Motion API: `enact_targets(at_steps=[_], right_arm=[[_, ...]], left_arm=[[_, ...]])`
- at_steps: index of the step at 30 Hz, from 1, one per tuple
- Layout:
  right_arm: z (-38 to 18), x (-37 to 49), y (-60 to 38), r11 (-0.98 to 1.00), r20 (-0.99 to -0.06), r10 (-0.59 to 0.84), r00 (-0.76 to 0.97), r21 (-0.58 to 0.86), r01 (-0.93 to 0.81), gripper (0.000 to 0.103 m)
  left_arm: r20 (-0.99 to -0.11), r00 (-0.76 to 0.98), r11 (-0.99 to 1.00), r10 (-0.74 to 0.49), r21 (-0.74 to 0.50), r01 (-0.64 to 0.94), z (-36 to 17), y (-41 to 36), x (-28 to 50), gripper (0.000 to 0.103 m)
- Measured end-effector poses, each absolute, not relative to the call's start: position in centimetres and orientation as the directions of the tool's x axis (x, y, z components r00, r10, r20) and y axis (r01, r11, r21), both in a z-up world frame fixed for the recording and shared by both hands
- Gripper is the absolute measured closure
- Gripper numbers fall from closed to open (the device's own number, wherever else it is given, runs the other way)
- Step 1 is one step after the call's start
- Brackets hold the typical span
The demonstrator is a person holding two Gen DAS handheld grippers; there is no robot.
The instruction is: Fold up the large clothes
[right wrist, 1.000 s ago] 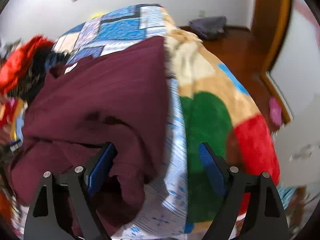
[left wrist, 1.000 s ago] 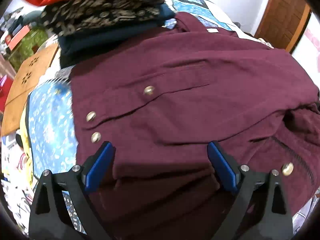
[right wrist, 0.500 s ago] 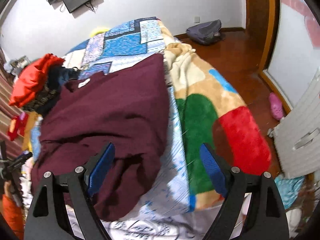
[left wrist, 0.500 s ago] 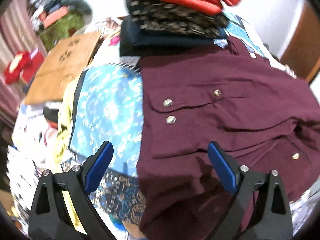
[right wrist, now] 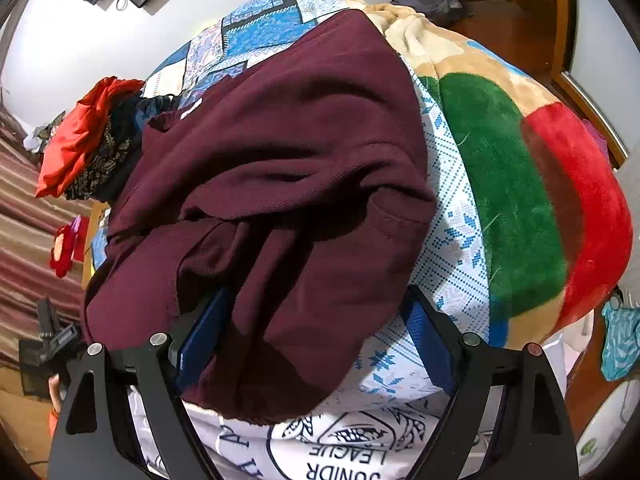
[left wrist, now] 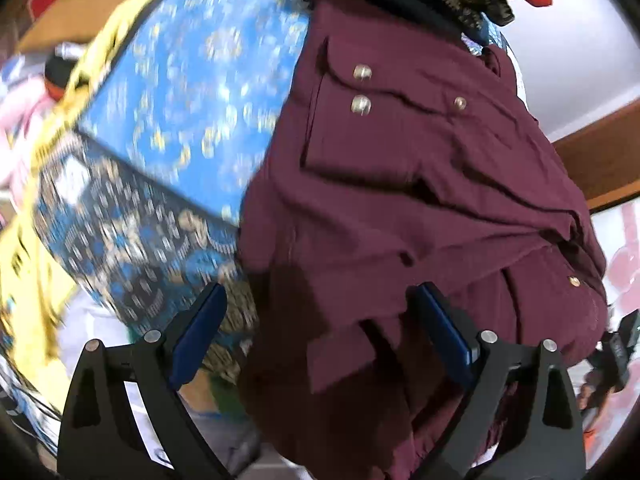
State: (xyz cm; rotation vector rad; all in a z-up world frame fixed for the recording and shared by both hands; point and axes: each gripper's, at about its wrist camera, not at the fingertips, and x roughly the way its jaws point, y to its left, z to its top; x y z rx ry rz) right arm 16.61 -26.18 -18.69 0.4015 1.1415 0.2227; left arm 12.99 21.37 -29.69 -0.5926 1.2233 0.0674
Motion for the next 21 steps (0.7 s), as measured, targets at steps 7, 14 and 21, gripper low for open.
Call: enact_targets(at_steps=[7,14,21], right_arm=[[-17.6,16.3,-25.7,0.885,-0.789,0.422,0.447,0.465,-0.015,0.067],[-14.4,16.8,-25.3,0.883,-0.736,0.427,0.525,0.465,-0.067,0.095],[-8.8,19.4,-25.6,0.874,-0.632,0.446,0.633,0.46,-0.156,0.096]], left_arm=[[-0.865,0.419,0.863,-0.277,-0.415,-0.286,-27.4,19.7,11.5,0.063],[-0.797,0.535,0.876,-0.279,-0.439,-0.198,-21.0,19.1,13.9,0.095],[-0.691,0.661,0.867,-0.294,-0.483,-0.119,-15.1,20.2,18.7,0.096]])
